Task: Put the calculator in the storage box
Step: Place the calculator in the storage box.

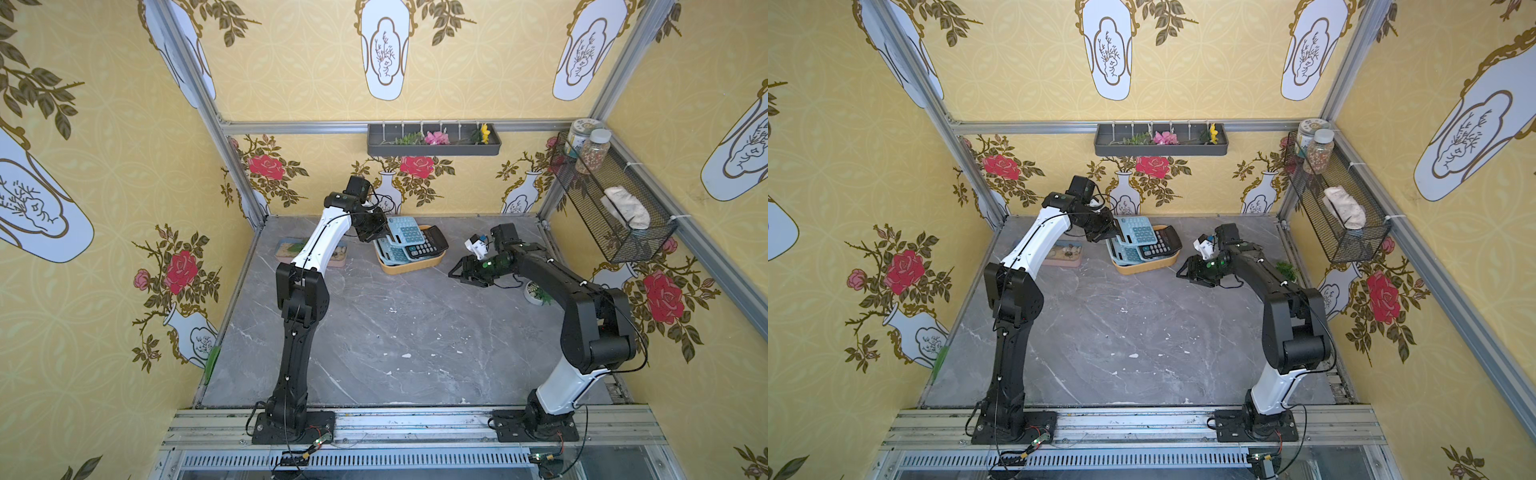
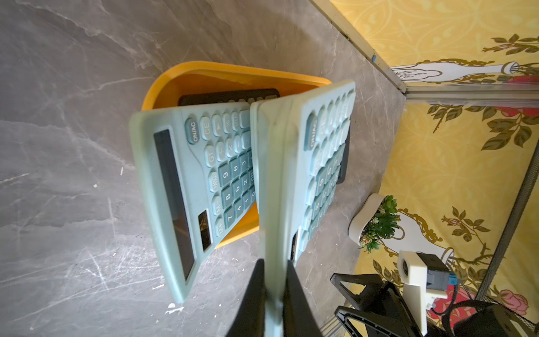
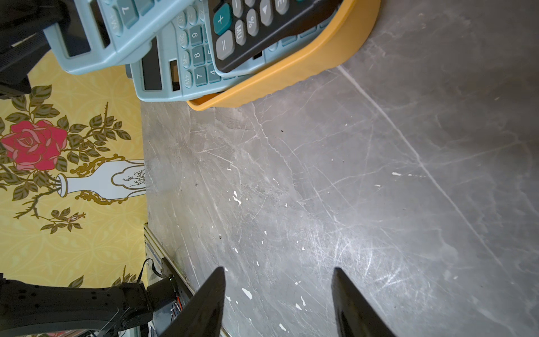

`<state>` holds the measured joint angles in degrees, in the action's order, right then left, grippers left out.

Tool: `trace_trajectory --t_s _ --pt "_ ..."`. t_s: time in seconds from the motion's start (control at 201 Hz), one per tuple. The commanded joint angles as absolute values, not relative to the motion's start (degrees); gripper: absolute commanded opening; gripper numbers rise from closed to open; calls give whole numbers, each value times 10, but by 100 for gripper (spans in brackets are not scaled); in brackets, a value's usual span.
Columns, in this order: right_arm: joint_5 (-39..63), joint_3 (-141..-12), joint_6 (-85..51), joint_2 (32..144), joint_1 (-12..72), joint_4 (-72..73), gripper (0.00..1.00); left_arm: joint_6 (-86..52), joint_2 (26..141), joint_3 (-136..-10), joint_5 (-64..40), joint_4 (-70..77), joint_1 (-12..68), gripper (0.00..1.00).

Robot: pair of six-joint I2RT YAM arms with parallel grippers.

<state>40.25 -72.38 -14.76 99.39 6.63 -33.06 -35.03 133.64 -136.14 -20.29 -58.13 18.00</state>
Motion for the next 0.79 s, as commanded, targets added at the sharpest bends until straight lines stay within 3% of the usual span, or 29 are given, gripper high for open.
trace_trajectory --t_s 0.0,0.787 --pt "409 -731 -140 999 64 -325 59 -364 1355 -1373 -211 -562 180 9" --pt "417 -731 -134 1013 55 -325 60 -361 1390 -1363 -262 -555 182 9"
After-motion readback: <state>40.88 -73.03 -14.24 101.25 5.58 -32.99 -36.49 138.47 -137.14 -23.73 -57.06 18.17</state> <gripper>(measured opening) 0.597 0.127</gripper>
